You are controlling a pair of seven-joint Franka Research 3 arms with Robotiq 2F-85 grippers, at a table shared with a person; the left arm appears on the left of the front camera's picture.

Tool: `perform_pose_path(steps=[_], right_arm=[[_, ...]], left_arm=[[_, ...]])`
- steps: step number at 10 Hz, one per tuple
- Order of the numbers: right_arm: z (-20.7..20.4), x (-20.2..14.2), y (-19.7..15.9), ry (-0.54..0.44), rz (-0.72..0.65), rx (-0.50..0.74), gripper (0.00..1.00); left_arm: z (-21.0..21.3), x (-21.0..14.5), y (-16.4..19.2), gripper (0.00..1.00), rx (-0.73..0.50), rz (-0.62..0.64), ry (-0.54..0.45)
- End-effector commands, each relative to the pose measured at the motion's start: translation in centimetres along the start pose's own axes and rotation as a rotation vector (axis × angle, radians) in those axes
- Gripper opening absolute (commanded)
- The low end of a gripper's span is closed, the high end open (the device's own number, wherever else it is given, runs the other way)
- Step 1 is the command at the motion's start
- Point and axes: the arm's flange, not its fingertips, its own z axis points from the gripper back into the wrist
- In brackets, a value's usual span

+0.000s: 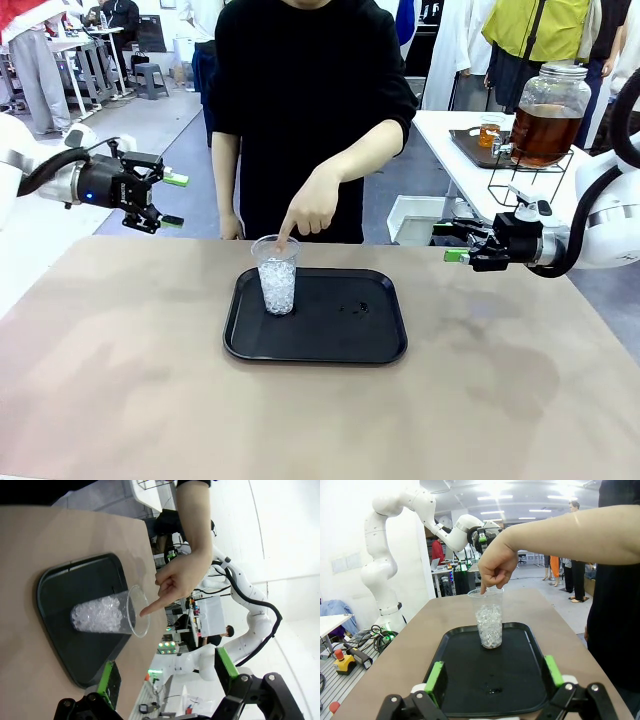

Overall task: Pour the drink into the iced cup.
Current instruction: Pick up the iced cup indicated by the human and present it to them.

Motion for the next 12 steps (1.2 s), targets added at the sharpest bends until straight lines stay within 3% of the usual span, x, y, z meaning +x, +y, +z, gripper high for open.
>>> perform_pose_path(steps=[1, 3, 5, 11, 12], right_arm=[[0.1, 0.3, 0.0, -0.005, 0.005, 0.002, 1.00], [0.1, 0.3, 0.0, -0.005, 0.005, 0.002, 1.00], [0.1, 0.3, 0.0, -0.005, 0.005, 0.002, 1.00], [0.1, 0.3, 0.0, -0.005, 0.005, 0.002, 1.00], [0.1, 0.3, 0.0, -0.005, 0.005, 0.002, 1.00]], left_arm=[[0.5, 0.8, -0.1, 1.00, -0.048, -0.239, -0.035], [0.7, 1.1, 0.4, 1.00, -0.045, -0.401, -0.088], [0.4, 0.9, 1.0, 1.00, -0.055, -0.508, -0.075], [0.3, 0.9, 1.0, 1.00, -0.039, -0.499, -0.057], [0.2, 0.9, 1.3, 1.00, -0.050, -0.647, -0.091]])
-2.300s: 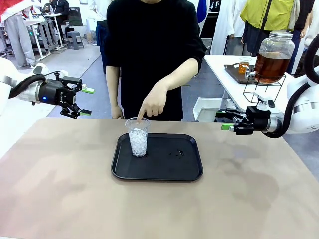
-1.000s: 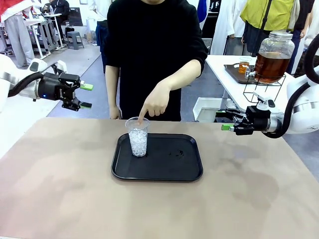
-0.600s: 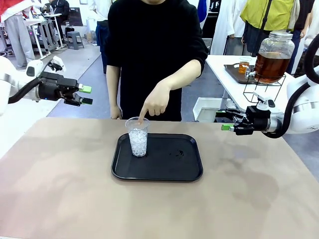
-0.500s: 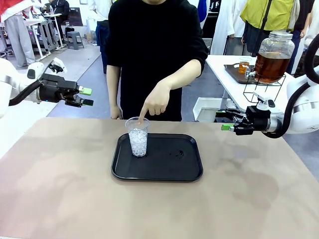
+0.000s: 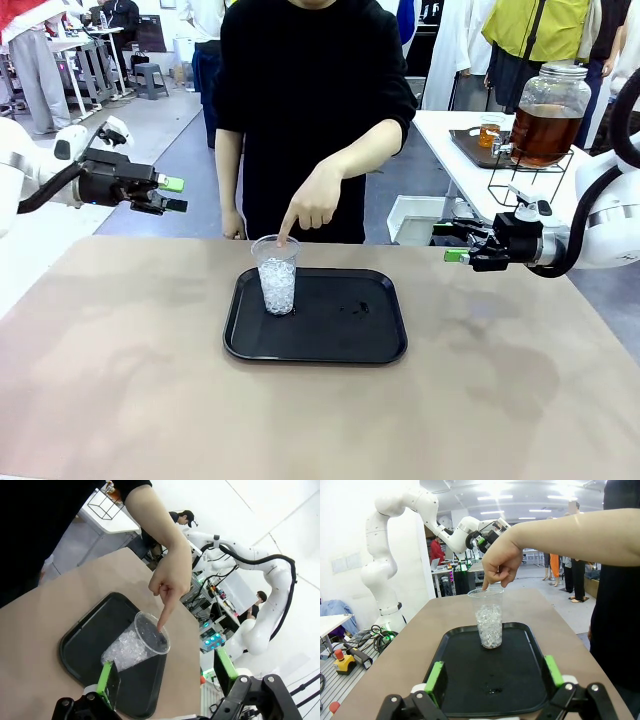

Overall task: Pour the drink into the iced cup.
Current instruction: Pick up the iced cup indicated by the human and present it to them.

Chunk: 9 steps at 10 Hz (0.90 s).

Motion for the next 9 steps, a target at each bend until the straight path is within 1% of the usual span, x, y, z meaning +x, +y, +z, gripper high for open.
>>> perform_pose_path(steps=[1, 3, 4, 5, 7, 9], right_arm=[[0.1, 0.3, 0.0, -0.005, 0.005, 0.002, 1.00], [0.1, 0.3, 0.0, -0.005, 0.005, 0.002, 1.00], [0.1, 0.3, 0.0, -0.005, 0.005, 0.002, 1.00], [0.1, 0.3, 0.0, -0.005, 0.005, 0.002, 1.00], [0.1, 0.3, 0.0, -0.005, 0.005, 0.002, 1.00], [0.1, 0.3, 0.0, -0.005, 0.005, 0.002, 1.00]], left_arm=[[-0.3, -0.6, 0.6, 1.00, -0.013, -0.230, -0.058], [-1.0, -1.6, 1.6, 1.00, -0.042, -0.419, -0.075], [-1.4, -2.1, 1.9, 1.00, -0.020, -0.486, -0.081], [-1.8, -2.6, 2.0, 1.00, 0.034, -0.551, -0.086], [-2.5, -4.0, 2.1, 1.00, 0.051, -0.644, -0.095], [-3.2, -5.3, 2.1, 1.00, 0.037, -0.697, -0.074]])
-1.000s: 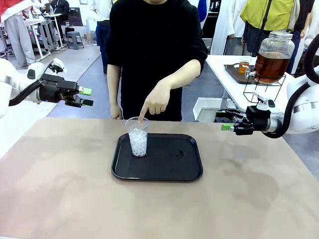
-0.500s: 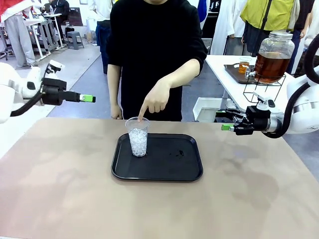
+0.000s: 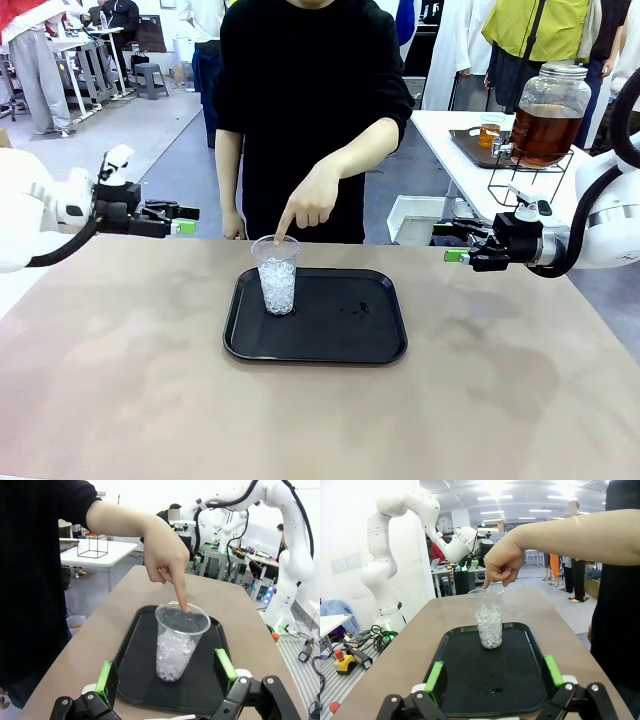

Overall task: Pour the drink into the iced cup.
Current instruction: Pick up the iced cup indicated by the human and present it to them.

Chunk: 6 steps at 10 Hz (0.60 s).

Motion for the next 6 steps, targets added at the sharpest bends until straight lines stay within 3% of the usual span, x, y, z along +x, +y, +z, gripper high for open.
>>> perform_pose_path(steps=[1, 2, 3, 6], right_arm=[[0.05, 0.30, 0.05, -0.005, 0.005, 0.002, 1.00], [0.05, 0.30, 0.05, -0.005, 0.005, 0.002, 1.00], [0.05, 0.30, 0.05, -0.005, 0.005, 0.002, 1.00], [0.05, 0.30, 0.05, -0.005, 0.005, 0.002, 1.00]], left_arm=[[-0.70, -0.64, -1.03, 1.00, -0.021, -0.024, -0.024], [-0.69, -0.52, -1.07, 1.00, -0.086, 0.007, -0.036], [-0.42, -0.51, -0.43, 1.00, -0.011, -0.010, -0.001], [-0.42, -0.51, -0.43, 1.00, -0.011, -0.010, -0.001]])
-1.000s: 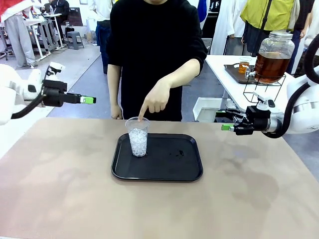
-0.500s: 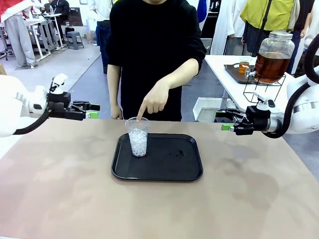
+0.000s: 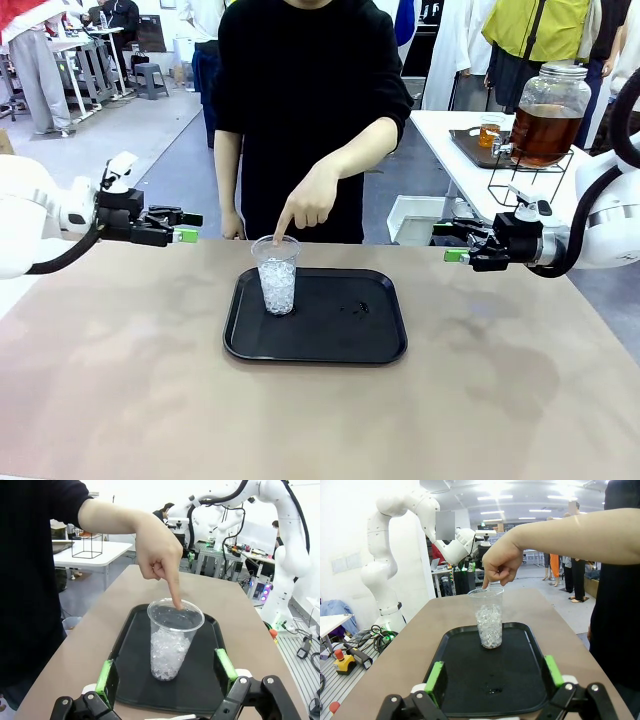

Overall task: Pour the drink into the iced cup.
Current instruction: Pick up the iced cup indicated by the human and present it to them.

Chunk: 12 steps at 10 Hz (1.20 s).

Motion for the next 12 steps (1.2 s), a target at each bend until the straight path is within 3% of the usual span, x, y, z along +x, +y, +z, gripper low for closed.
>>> perform_pose_path(steps=[1, 9, 12], right_arm=[[0.1, 0.3, 0.0, -0.005, 0.005, 0.002, 1.00], [0.1, 0.3, 0.0, -0.005, 0.005, 0.002, 1.00], [0.1, 0.3, 0.0, -0.005, 0.005, 0.002, 1.00]], left_arm=[[0.0, 0.2, 0.0, 1.00, 0.007, -0.002, -0.001], [-2.6, -3.4, -0.9, 1.00, 0.022, -0.235, -0.033], [-4.5, -5.2, -1.1, 1.00, 0.032, -0.215, -0.049]])
